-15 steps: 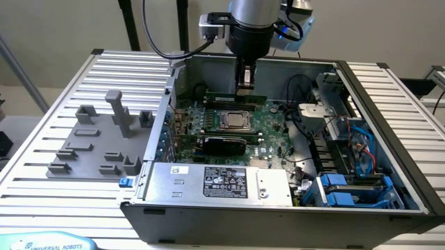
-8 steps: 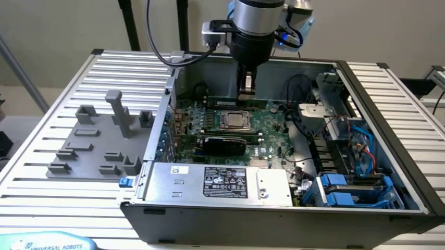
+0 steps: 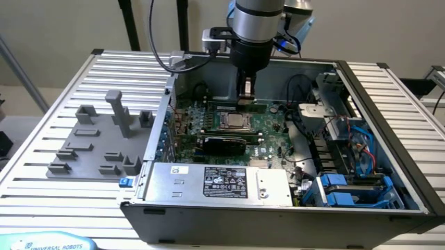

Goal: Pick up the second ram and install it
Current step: 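Insert the second ram into the second slot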

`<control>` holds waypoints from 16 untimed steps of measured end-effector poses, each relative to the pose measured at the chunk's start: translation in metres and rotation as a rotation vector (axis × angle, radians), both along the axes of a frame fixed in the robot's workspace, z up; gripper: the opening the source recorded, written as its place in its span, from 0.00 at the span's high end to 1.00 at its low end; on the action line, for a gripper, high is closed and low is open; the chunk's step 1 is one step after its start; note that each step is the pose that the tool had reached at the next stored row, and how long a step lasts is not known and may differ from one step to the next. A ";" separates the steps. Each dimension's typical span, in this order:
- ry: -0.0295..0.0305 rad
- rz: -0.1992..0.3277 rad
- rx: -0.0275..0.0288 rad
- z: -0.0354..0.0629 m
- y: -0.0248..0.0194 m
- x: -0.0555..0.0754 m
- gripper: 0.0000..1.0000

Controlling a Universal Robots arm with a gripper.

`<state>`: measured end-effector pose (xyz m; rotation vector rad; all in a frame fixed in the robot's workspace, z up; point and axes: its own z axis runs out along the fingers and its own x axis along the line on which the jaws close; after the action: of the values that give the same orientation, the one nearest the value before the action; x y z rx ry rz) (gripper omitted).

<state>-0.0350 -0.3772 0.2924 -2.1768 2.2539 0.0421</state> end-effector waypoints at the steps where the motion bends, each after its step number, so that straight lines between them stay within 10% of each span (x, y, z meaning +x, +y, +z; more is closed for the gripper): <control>1: 0.0000 0.000 -0.0013 -0.0018 0.0005 0.000 0.86; 16: 0.0000 -0.004 -0.0267 -0.0287 0.0067 0.000 0.86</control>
<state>-0.0349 -0.3705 0.2637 -2.1850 2.2720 0.0121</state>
